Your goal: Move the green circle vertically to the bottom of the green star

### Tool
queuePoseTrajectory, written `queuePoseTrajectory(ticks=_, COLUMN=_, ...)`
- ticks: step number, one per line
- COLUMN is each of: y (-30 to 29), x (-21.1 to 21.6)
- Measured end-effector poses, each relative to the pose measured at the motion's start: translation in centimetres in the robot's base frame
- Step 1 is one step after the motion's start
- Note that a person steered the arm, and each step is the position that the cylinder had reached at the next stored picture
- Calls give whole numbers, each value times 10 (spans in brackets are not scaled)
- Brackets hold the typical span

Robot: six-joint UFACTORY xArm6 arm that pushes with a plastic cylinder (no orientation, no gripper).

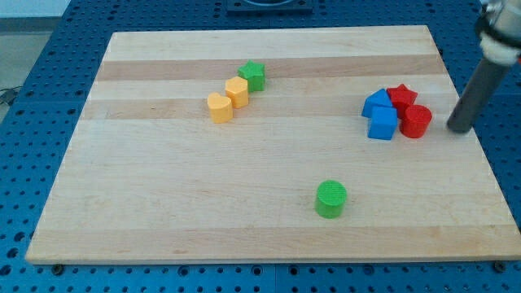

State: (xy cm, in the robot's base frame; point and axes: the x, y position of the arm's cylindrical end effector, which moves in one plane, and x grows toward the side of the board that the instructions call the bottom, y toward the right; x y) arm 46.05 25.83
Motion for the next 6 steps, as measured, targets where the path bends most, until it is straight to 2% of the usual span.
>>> queuePoseTrajectory(ticks=1, y=-1, x=4)
queuePoseTrajectory(ticks=3, y=-41, x=56)
queuePoseTrajectory(ticks=4, y=-51, x=65)
queuePoseTrajectory(ticks=5, y=-109, x=82)
queuePoseTrajectory(ticks=6, y=-109, x=82)
